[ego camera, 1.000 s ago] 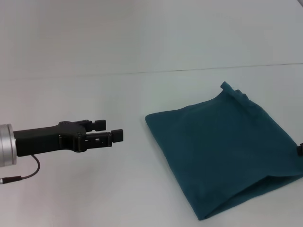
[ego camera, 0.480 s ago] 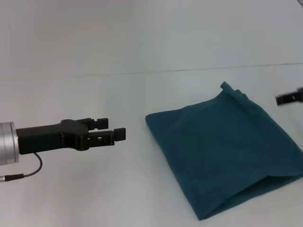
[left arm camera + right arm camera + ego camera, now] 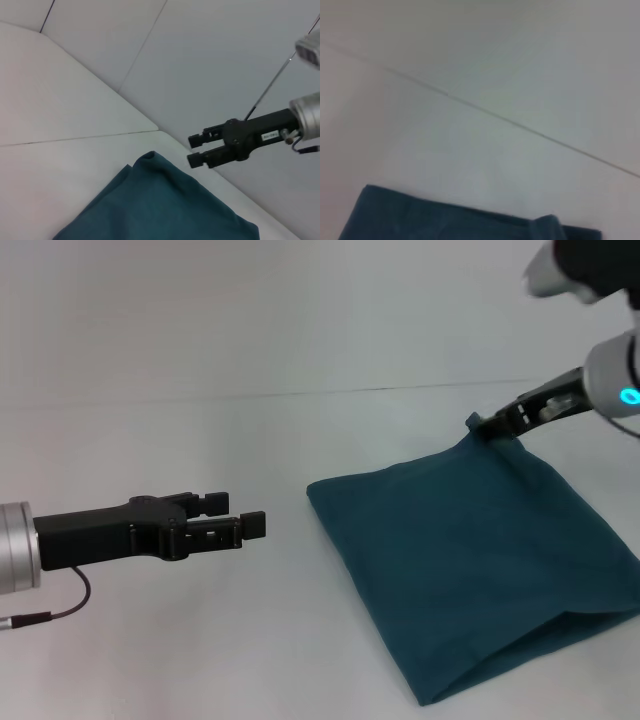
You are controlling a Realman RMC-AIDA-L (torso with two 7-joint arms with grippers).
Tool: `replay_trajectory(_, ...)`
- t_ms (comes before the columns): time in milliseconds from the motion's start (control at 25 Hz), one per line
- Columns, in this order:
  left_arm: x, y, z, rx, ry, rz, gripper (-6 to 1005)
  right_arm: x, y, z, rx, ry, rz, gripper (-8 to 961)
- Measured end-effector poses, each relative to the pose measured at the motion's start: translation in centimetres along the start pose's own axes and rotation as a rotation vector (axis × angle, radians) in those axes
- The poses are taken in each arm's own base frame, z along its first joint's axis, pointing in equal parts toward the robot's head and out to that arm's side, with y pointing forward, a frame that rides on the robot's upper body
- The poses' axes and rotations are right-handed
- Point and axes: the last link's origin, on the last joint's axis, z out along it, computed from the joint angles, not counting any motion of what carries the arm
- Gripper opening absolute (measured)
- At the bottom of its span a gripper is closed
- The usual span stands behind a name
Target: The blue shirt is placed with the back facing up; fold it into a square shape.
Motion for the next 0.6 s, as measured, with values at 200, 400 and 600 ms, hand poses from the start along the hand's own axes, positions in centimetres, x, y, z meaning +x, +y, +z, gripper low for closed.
replay_trajectory(200, 0.0, 0.0, 0.0, 0.002, 0.001, 0.000, 874, 0.6, 0.6, 1.9, 0.020, 0.016, 0.018, 762)
replay_trajectory(400, -0.3, -0.1, 0.2, -0.001, -0.006, -0.006, 874, 1.2, 0.4, 3.2, 0.031, 0.013, 0.050, 701)
replay_trajectory(600, -0.3, -0.1, 0.2, -0.003, -0.004, -0.008, 874, 1.5, 0.2, 3.8, 0.033, 0.021, 0.062, 610)
